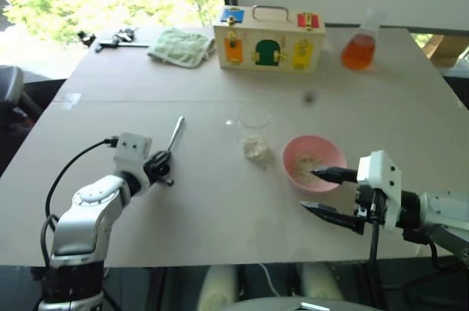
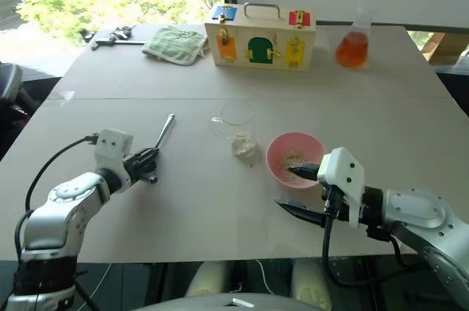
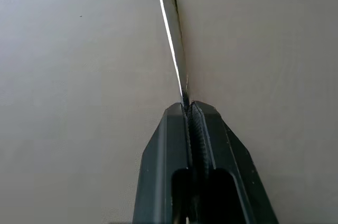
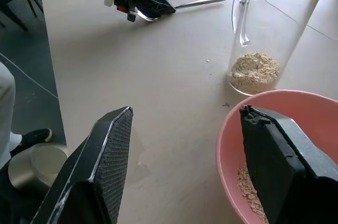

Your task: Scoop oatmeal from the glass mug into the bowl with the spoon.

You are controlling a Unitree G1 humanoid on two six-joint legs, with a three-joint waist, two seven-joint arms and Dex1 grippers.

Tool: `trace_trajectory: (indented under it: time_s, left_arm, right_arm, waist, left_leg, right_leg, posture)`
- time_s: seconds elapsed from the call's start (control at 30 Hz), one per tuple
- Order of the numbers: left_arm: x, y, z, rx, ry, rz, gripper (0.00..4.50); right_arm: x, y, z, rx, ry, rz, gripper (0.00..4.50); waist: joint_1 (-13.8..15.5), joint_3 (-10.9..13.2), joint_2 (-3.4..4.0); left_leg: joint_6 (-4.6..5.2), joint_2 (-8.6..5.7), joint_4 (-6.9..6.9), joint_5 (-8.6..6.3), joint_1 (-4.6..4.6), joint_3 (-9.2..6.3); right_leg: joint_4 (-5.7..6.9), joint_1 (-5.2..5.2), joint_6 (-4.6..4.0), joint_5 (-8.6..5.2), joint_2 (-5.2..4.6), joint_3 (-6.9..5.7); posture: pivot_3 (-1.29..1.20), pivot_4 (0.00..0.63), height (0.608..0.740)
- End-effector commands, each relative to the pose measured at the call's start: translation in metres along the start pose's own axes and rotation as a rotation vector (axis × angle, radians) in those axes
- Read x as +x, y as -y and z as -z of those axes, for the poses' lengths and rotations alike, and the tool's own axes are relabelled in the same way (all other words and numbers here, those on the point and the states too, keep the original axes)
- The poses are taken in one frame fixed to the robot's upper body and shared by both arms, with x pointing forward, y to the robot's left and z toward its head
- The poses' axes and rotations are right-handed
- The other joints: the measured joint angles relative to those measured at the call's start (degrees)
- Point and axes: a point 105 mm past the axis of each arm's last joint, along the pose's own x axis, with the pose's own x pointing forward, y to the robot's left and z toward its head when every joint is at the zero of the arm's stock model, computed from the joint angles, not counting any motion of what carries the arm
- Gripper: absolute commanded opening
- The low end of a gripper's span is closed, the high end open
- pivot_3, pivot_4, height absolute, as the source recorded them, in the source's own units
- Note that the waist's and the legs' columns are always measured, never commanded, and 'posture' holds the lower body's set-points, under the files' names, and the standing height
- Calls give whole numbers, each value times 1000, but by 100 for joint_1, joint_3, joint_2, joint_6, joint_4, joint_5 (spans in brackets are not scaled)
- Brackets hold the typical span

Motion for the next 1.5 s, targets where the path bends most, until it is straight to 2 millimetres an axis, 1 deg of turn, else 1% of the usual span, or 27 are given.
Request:
trace_trajectory:
  time_s: [0.03,0.1,0.17,0.27,0.4,0.5,0.57,0.63,0.7,0.73,0.87,0.97,1.1,1.3,1.5]
  left_arm:
    - [-36,47,24,-77,57,195,56]
    - [-50,58,20,-96,120,231,56]
    - [-62,68,7,-95,220,274,56]
    - [-74,83,-4,-120,290,353,56]
    - [-88,116,-8,-47,293,547,56]
    - [-92,141,-7,30,274,710,56]
    - [-92,153,-6,68,263,794,56]
    - [-87,156,-6,102,265,825,56]
    - [-79,156,-8,116,278,851,56]
    - [-76,156,-9,135,284,862,56]
    - [-65,158,-13,178,308,910,56]
    - [-62,159,-14,191,319,931,56]
    - [-59,158,-14,191,325,932,56]
    - [-56,160,-16,148,348,933,56]
    - [-51,158,-20,130,373,891,56]
  right_arm:
    - [1,0,-10,1,42,-32,3265]
    - [2,3,-13,35,60,-30,3265]
    - [4,5,-14,71,73,-29,3265]
    - [7,7,-14,169,91,-43,3265]
    - [11,4,-8,330,63,-86,3265]
    - [18,-1,-4,451,37,-112,3265]
    - [24,-1,-3,507,43,-101,3265]
    - [30,0,-6,538,67,-91,3265]
    - [37,1,-9,587,94,-82,3265]
    - [39,1,-10,603,101,-77,3265]
    - [50,6,-10,660,119,-26,3265]
    - [55,8,-11,697,136,2,3265]
    - [59,11,-15,744,185,46,3265]
    - [61,8,-18,792,223,75,3265]
    - [63,11,-17,825,250,98,3265]
  waist:
    - [12,2,-3]
    - [29,5,-7]
    - [70,12,-14]
    - [172,24,-29]
    - [171,27,-31]
    - [165,29,-29]
    - [165,28,-29]
    - [165,28,-28]
    - [167,27,-27]
    - [170,27,-27]
    - [167,27,-27]
    - [162,28,-27]
    - [160,28,-27]
    - [160,28,-27]
    - [158,28,-27]
  left_leg:
    - [-5,-1,2,0,-6,-1]
    - [-10,-3,2,0,-12,-3]
    - [3,-7,3,-9,-17,-10]
    - [9,-12,9,-13,-29,-37]
    - [6,-19,14,-15,-36,-45]
    - [21,-23,12,-17,-42,-42]
    - [23,-23,9,-18,-47,-43]
    - [23,-23,10,-18,-64,-48]
    - [24,-25,23,-16,-107,-53]
    - [24,-27,26,-16,-109,-54]
    - [25,-29,28,-16,-108,-53]
    - [25,-28,28,-16,-108,-49]
    - [24,-24,28,-16,-107,-46]
    - [24,-23,32,-16,-105,-47]
    - [23,-20,33,-15,-105,-47]
  right_leg:
    - [-3,-4,0,0,-10,9]
    - [-14,-3,-1,0,-15,7]
    - [-18,-5,-19,-10,-23,-2]
    - [-21,-6,-28,-14,-31,-25]
    - [-22,-4,-36,-17,-39,-31]
    - [-35,-5,-36,-17,-38,-30]
    - [-43,-6,-36,-17,-34,-32]
    - [-45,-12,-36,-16,-30,-37]
    - [-37,-52,-32,-13,-21,-41]
    - [-31,-53,-14,-3,1,-42]
    - [-26,-54,-12,-2,16,-43]
    - [-23,-58,-9,-1,22,-44]
    - [-10,-63,-8,-1,26,-43]
    - [1,-63,-7,-2,27,-43]
    - [3,-63,-7,-2,30,-42]
  posture:
    - [0,150,740]
    - [0,150,740]
    - [0,150,740]
    - [0,150,740]
    - [0,150,740]
    - [0,150,740]
    - [0,150,740]
    - [0,150,740]
    - [0,150,740]
    - [0,150,740]
    - [0,150,740]
    - [0,150,740]
    - [0,150,740]
    - [0,150,740]
    - [0,150,740]
